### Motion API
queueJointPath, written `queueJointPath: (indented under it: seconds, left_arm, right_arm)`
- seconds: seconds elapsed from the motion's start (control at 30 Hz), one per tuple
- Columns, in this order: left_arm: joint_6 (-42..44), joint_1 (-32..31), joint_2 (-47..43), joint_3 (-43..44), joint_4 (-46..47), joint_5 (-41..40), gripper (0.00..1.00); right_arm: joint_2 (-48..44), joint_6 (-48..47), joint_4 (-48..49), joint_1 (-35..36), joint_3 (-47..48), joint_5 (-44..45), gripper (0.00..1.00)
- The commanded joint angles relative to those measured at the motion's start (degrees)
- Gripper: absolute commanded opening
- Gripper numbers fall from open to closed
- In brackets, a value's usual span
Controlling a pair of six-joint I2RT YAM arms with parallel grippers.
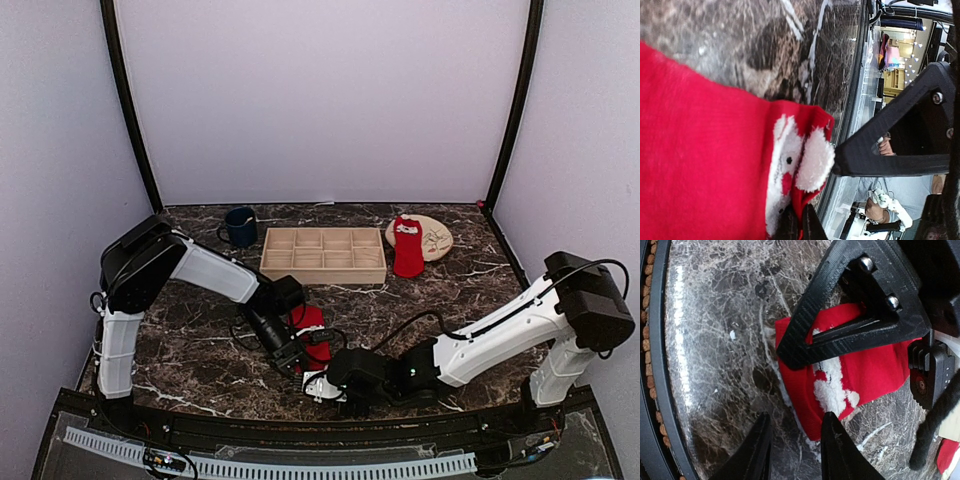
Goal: Roll the socks
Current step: Roll the sock at the center of the board.
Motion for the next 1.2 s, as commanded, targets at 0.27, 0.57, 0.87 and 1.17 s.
queueJointPath:
  seconds: [0.27, 0.57, 0.87, 1.17]
  left_arm:
    - [3.2, 0.6, 1.3, -1.2, -3.8, 2.4, 0.00]
    - [4.6, 0.7, 1.4, -1.5, -4.5, 3.2, 0.00]
    - [4.2, 1.0, 1.2, -1.8, -4.6, 3.0, 0.00]
    - [-1.1, 2.2, -2.7, -4.4, -0.4, -0.7, 0.07]
  right_arm:
    - [4.0, -2.7, -0.7, -1.2, 3.8, -1.3, 0.27]
    - [5.6, -3.7, -3.3, -3.8, 5.0, -4.7, 0.27]
    - [7.7, -2.7, -9.0, -6.0, 7.5, -12.5, 0.12]
    - [7.2, -0.2, -10.7, -6.8, 7.0, -16.1, 0.04]
